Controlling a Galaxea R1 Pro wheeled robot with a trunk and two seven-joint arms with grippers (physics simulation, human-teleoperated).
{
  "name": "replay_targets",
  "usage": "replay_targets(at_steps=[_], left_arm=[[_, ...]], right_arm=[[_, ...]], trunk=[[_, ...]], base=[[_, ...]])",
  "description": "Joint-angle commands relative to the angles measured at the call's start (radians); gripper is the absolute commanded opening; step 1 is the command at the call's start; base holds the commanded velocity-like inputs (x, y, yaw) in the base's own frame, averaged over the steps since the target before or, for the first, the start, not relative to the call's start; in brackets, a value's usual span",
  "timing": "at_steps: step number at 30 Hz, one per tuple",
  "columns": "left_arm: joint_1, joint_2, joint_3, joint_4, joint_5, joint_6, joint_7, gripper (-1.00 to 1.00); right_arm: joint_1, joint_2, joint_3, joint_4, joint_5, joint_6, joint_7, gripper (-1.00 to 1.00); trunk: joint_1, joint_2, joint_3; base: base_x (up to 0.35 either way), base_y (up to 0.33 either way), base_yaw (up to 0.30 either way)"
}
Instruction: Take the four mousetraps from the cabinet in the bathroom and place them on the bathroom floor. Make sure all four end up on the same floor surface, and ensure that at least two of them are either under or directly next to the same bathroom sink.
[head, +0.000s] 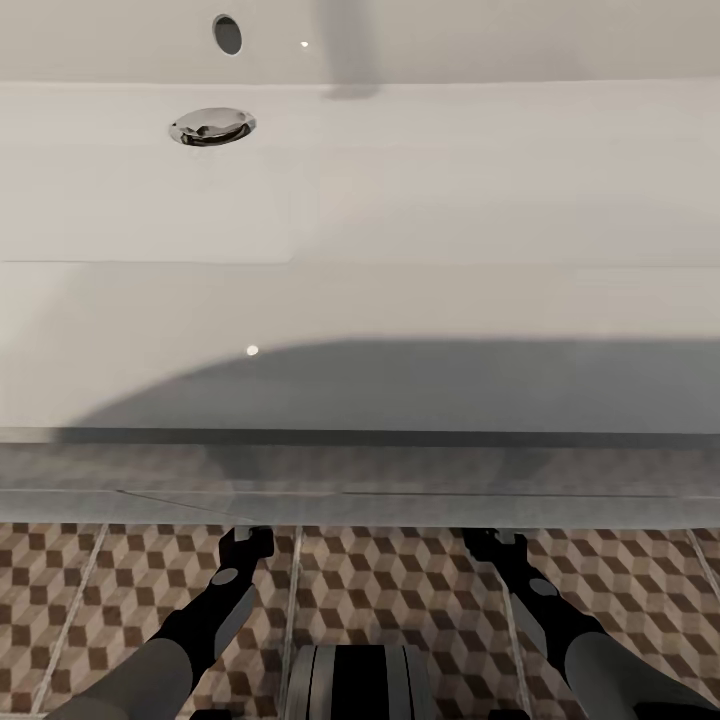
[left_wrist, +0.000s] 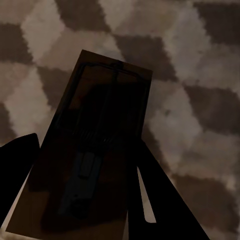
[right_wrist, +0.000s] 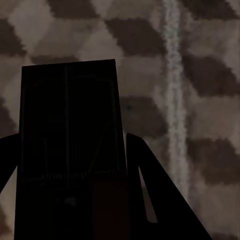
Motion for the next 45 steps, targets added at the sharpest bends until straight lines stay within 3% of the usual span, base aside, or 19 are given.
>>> replay_targets(at_steps=[1, 24, 25, 45], left_arm=[[-0.001, 0.001, -0.008, 0.001, 0.01, -0.005, 0.007, -1.0], [-0.001, -0.001, -0.008, 0.001, 0.01, -0.005, 0.008, -1.0], [-0.001, -0.001, -0.008, 0.001, 0.01, -0.005, 0.008, -1.0], [-0.001, -0.001, -0.008, 0.001, 0.01, -0.006, 0.008, -1.0]], right_arm=[[0.0, 0.0, -0.001, 0.001, -0.008, -0.003, 0.008, -1.0], [0.0, 0.0, -0.001, 0.001, -0.007, -0.003, 0.0, -1.0], [0.0, 0.0, -0.001, 0.001, -0.007, -0.003, 0.0, 1.0], [0.0, 0.0, -0.002, 0.001, -0.007, -0.003, -0.001, 1.0]], trunk=[[0.0, 0.0, 0.0], [0.0, 0.0, 0.0], [0.0, 0.0, 0.0], [0.0, 0.0, 0.0]], base=[[0.0, 0.0, 0.0], [0.0, 0.0, 0.0], [0.0, 0.0, 0.0], [0.0, 0.0, 0.0]])
